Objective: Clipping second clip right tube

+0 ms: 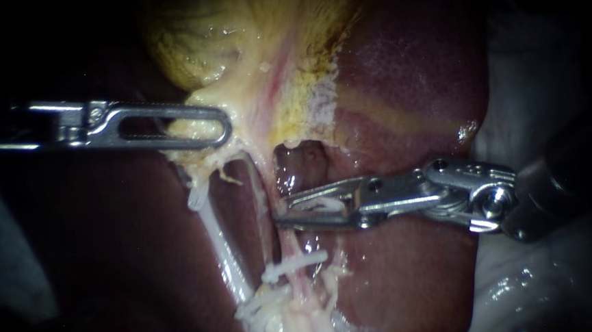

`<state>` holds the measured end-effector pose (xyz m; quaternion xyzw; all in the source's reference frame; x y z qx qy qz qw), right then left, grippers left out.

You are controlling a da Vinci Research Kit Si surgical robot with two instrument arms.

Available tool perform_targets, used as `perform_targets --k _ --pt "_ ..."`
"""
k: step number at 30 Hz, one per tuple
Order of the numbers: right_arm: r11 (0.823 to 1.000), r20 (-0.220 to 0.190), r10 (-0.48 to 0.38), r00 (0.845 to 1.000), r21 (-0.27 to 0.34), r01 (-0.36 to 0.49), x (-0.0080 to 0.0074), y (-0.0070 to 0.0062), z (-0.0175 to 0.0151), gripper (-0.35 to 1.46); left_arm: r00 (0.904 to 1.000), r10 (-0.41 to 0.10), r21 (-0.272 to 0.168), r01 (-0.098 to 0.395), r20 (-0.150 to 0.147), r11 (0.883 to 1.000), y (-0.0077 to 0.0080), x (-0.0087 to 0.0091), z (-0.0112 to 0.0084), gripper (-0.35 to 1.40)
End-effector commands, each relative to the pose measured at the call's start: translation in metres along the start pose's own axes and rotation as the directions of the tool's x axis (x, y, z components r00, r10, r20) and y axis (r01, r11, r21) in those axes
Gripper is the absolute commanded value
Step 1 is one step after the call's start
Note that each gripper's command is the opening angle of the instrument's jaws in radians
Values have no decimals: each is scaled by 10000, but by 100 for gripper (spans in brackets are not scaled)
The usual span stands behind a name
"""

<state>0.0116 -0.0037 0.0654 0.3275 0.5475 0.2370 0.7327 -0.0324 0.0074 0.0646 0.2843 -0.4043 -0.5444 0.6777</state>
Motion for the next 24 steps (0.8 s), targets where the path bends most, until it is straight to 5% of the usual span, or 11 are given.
perform_targets --k 1,7,24 --pt "10000 0 1 10000 15 -1 0 0 0 -5 10000 1 1 -1 0 10000 0 0 0 -35" --pt "10000 -39 66 10000 0 -66 2 -2 5 40 10000 2 1 -2 0 10000 0 0 0 -35" --pt "9994 -75 -302 9995 -159 301 -6 -8 27 50 10000 3 -1 -3 2 10000 0 0 0 -35"
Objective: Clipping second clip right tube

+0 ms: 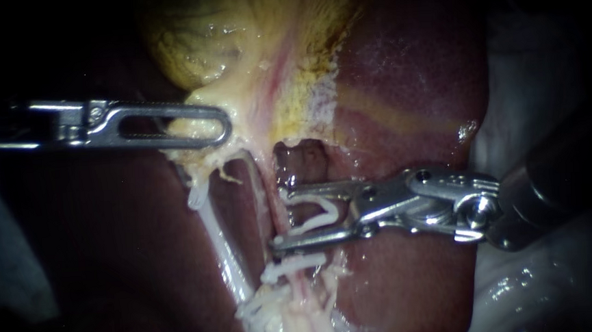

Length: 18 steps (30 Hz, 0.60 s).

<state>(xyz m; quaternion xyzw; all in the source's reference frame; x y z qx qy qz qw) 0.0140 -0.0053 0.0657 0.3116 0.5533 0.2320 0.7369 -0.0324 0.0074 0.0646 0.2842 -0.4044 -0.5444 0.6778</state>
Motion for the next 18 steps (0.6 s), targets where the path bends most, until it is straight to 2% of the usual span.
perform_targets --k 1,9,18 --pt "10000 13 -7 10000 52 7 -1 -1 2 50 10000 0 -2 0 1 10000 0 0 0 -35" --pt "9988 145 -35 9999 491 28 -16 -15 19 50 10000 1 -6 -1 5 10000 0 1 1 -35" --pt "9940 313 178 9994 1076 -210 -15 -26 30 48 10000 3 -17 -3 16 10000 0 1 3 -35"
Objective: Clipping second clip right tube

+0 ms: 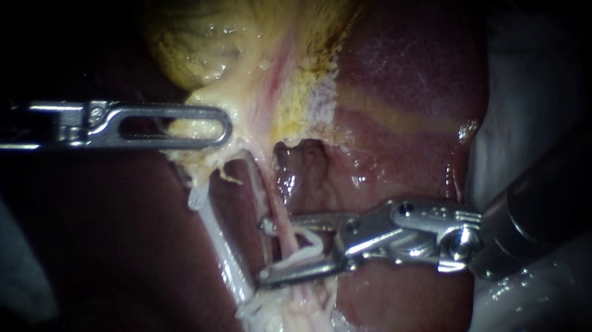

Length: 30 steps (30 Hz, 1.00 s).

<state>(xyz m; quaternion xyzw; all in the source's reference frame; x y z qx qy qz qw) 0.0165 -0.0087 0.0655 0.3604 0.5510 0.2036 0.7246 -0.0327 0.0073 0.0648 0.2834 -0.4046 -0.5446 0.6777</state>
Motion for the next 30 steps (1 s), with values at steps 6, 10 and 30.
perform_targets --k 6,10,30 --pt "9997 39 129 9999 210 -130 0 -1 5 45 10000 0 -8 0 3 10000 0 0 0 -35" --pt "9995 65 160 9999 273 -162 -3 -1 6 42 10000 0 -9 0 4 10000 0 0 0 -35" --pt "9942 94 1067 9942 120 -1068 -6 -3 -4 -35 10000 -1 -11 1 6 10000 0 0 1 -35"
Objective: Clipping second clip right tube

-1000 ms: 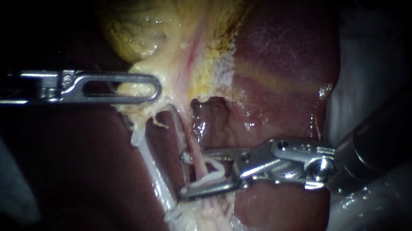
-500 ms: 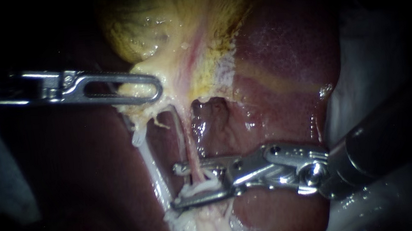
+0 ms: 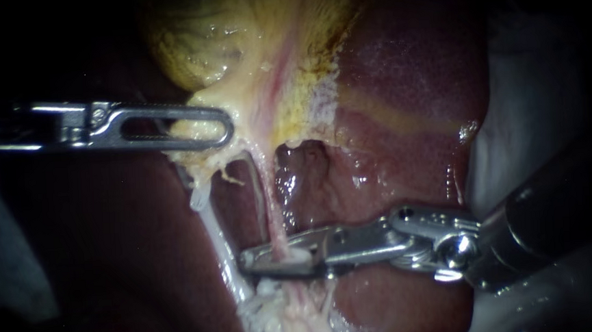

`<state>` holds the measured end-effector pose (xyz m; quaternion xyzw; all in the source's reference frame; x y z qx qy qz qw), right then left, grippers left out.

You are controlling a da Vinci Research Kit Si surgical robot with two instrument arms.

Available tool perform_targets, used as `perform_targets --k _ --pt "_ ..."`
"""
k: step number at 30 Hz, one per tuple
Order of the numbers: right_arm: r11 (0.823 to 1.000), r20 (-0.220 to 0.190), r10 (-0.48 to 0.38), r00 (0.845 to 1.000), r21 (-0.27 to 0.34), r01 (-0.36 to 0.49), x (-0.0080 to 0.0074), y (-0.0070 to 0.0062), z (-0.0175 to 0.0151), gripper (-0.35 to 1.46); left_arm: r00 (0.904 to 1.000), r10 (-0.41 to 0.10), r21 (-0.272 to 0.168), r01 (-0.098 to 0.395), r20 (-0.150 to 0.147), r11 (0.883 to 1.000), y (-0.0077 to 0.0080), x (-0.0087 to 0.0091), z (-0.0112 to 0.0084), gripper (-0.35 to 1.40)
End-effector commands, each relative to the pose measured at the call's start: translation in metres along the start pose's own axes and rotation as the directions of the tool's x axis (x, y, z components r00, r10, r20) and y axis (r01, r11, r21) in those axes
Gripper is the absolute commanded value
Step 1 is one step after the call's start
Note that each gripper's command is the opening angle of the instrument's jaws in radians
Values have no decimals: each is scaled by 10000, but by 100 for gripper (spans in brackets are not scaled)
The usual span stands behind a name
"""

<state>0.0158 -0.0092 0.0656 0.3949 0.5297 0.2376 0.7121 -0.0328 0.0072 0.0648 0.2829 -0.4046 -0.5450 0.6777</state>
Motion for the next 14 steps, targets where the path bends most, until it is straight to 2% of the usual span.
perform_targets --k 1,14 --pt "10000 36 -11 10000 24 11 -1 0 1 -35 10000 1 -1 -1 0 10000 0 0 0 -35" --pt "10000 91 -13 10000 75 13 -1 0 1 -35 10000 2 1 -2 -2 10000 1 0 0 -35"
